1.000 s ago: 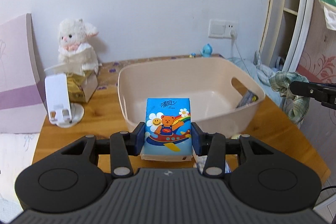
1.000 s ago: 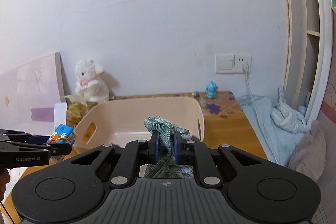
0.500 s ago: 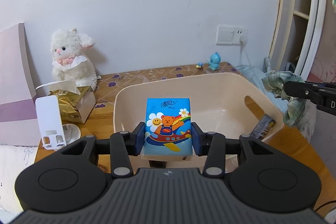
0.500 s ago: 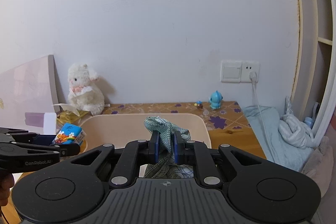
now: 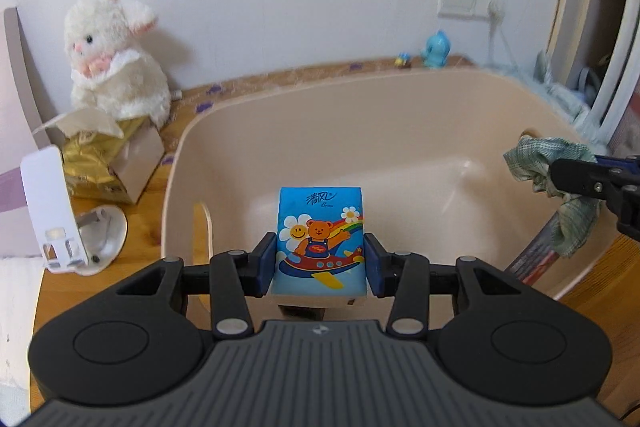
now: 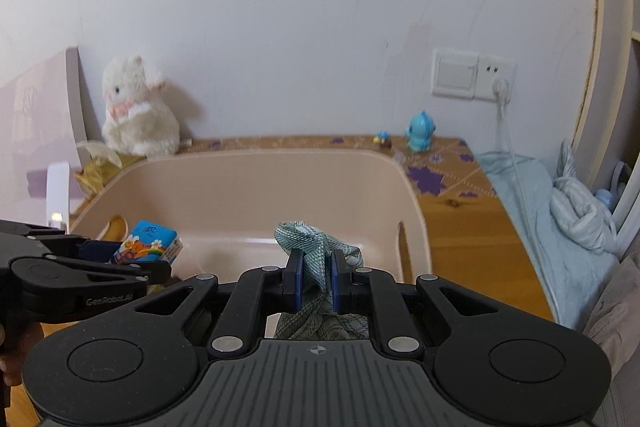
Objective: Organize objects
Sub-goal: 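Carry the tissue pack into the bin with the left tool while the right tool drops the cloth in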
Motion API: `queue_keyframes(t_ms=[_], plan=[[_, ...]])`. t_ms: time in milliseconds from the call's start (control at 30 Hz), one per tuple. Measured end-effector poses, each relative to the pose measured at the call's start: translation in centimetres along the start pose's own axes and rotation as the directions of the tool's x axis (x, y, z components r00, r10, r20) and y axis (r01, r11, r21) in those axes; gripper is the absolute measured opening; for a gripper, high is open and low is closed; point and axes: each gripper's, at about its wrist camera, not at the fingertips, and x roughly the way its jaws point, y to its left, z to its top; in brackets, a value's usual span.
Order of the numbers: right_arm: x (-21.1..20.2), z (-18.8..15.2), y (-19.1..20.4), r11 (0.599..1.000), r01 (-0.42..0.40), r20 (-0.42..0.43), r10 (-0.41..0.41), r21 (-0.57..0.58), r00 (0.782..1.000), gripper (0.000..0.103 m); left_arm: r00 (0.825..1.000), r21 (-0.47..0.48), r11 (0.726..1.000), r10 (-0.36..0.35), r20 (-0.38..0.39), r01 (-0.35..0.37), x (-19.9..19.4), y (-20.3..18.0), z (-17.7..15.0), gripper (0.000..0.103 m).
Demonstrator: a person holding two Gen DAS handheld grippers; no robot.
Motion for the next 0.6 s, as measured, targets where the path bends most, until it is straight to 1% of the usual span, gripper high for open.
queue_keyframes(t_ms=[133, 200, 233, 267, 333, 367, 400, 433, 467, 500, 533, 567, 600], plan=[[1.0, -0.4, 0.5, 1.0, -0.007, -0.034, 0.006, -0.016, 0.999, 0.015, 0.999, 0.018, 1.0, -0.001, -0.035, 0.002, 1.0, -0.1, -0.4, 0.047], [1.2, -0.5, 0.8, 1.0, -0.008, -0.041, 0.007, -0.022, 0.999, 0.017, 0.999, 0.024, 1.0, 0.004, -0.045, -0.003, 1.1, -0.3, -0.5, 0.048], [1.1, -0.6, 0.9, 1.0, -0.008, -0.04, 0.007, -0.023, 0.999, 0.02, 0.999, 0.019, 1.0, 0.003, -0.047, -0.002, 1.1, -0.3, -0.5, 0.048], [1.0, -0.6, 0.9, 1.0, -0.008, -0.038, 0.007, -0.025, 0.999, 0.025, 0.999, 0.016, 1.0, 0.003, -0.046, -0.002, 1.0, -0.3, -0.5, 0.048], [0.6, -0.7, 1.0, 1.0, -0.006, -0.03, 0.005, -0.025, 1.0, 0.041, 0.999, 0.021, 1.0, 0.009, -0.037, -0.009, 0.7, -0.4, -0.5, 0.048], [0.3, -0.7, 1.1, 1.0, -0.008, -0.021, 0.007, -0.025, 1.0, 0.048, 0.999, 0.025, 1.0, 0.014, -0.03, -0.013, 0.5, -0.5, -0.5, 0.048], [0.0, -0.7, 1.1, 1.0, -0.008, -0.012, 0.007, -0.023, 1.0, 0.052, 1.0, 0.027, 1.0, 0.016, -0.025, -0.016, 0.3, -0.5, -0.5, 0.048], [-0.4, -0.7, 1.1, 1.0, -0.004, -0.003, 0.004, -0.021, 1.0, 0.061, 1.0, 0.025, 1.0, 0.015, -0.021, -0.015, 0.0, -0.5, -0.5, 0.049], [-0.9, -0.7, 1.2, 1.0, 0.0, 0.008, 0.0, -0.02, 1.0, 0.066, 1.0, 0.021, 1.0, 0.012, -0.018, -0.012, -0.2, -0.4, -0.4, 0.049], [-1.4, -0.7, 1.2, 1.0, 0.002, 0.018, -0.002, -0.02, 1.0, 0.067, 1.0, 0.016, 1.0, 0.009, -0.014, -0.008, -0.5, -0.4, -0.4, 0.053], [-1.7, -0.6, 1.3, 1.0, 0.001, 0.025, 0.0, -0.019, 1.0, 0.069, 1.0, 0.013, 1.0, 0.01, -0.009, -0.01, -0.9, -0.4, -0.4, 0.072], [-2.3, -0.5, 1.3, 1.0, -0.001, 0.032, 0.001, -0.018, 0.999, 0.072, 1.0, 0.008, 1.0, 0.017, -0.001, -0.017, -1.3, -0.3, -0.4, 0.079], [-2.7, -0.5, 1.3, 1.0, -0.001, 0.04, 0.001, -0.017, 0.999, 0.074, 1.0, 0.004, 1.0, 0.023, 0.015, -0.023, -1.8, -0.2, -0.4, 0.083]])
